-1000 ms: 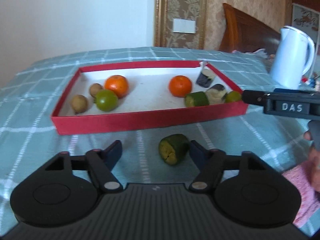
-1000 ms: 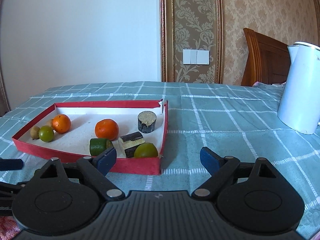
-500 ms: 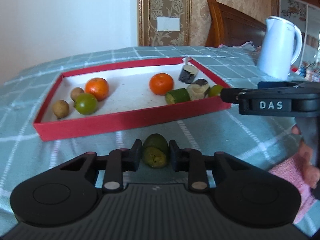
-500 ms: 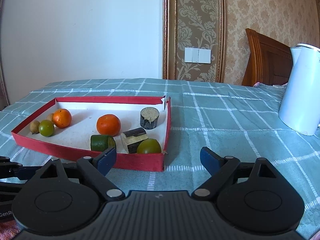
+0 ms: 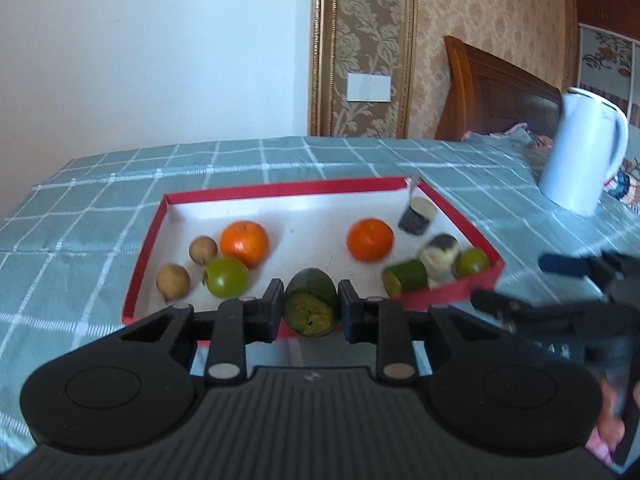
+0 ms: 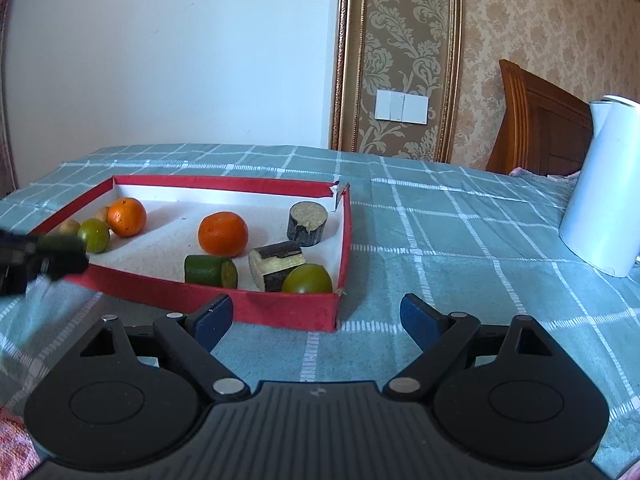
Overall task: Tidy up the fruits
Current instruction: 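Carry the lime half into the tray and open the left gripper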
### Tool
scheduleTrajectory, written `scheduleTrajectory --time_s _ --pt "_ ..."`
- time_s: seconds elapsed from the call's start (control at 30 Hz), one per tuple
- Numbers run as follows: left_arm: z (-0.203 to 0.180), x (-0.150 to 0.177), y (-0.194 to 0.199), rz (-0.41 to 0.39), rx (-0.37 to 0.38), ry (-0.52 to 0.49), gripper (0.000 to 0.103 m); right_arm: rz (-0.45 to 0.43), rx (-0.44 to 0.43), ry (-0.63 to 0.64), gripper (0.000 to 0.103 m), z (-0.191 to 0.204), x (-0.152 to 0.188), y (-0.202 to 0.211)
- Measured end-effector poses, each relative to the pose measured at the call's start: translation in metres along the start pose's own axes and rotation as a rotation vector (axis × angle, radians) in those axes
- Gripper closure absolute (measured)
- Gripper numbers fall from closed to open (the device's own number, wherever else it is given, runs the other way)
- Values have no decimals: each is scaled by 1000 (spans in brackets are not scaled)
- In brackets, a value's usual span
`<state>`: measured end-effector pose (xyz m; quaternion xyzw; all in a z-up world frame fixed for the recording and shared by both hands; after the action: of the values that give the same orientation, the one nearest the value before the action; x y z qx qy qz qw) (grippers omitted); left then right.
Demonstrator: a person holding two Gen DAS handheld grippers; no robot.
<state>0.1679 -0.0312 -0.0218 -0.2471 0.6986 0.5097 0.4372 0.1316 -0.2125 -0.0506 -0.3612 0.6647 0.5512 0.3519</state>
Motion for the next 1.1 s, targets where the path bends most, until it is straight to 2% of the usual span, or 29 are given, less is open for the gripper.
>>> scheduleTrajectory --time_s 0.23,0.5,0.7,0.8,1.0,1.07,1.1 --pt "6 -13 -36 25 -32 16 77 30 6 8 12 3 2 -6" --pt "11 -8 -65 62 -49 19 77 58 -1 -21 12 0 4 -10" --pt "22 -4 -77 76 -81 62 77 61 -1 -17 12 1 4 -11" --pt "25 -4 -78 75 -73 79 76 63 -1 -16 12 2 4 -12" --pt "23 -1 -80 76 -87 65 75 71 -4 -17 12 2 4 -13" --pt "23 -1 -80 77 -84 66 73 75 -6 -19 12 2 4 -14" --pt "22 -1 -79 78 -80 66 67 78 -6 -20 12 2 4 -14"
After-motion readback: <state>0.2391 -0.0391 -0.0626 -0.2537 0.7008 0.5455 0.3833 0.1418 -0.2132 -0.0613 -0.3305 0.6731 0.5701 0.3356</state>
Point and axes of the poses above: each gripper's, at about its wrist camera, not at the fingertips, and y roughly against the way its jaws point, z to its left, x to its underside, the point moved 6 cm from there along -y, roughly the way its jaws point, and after that the axes turned 5 degrees about y, right-handed, at the moved point
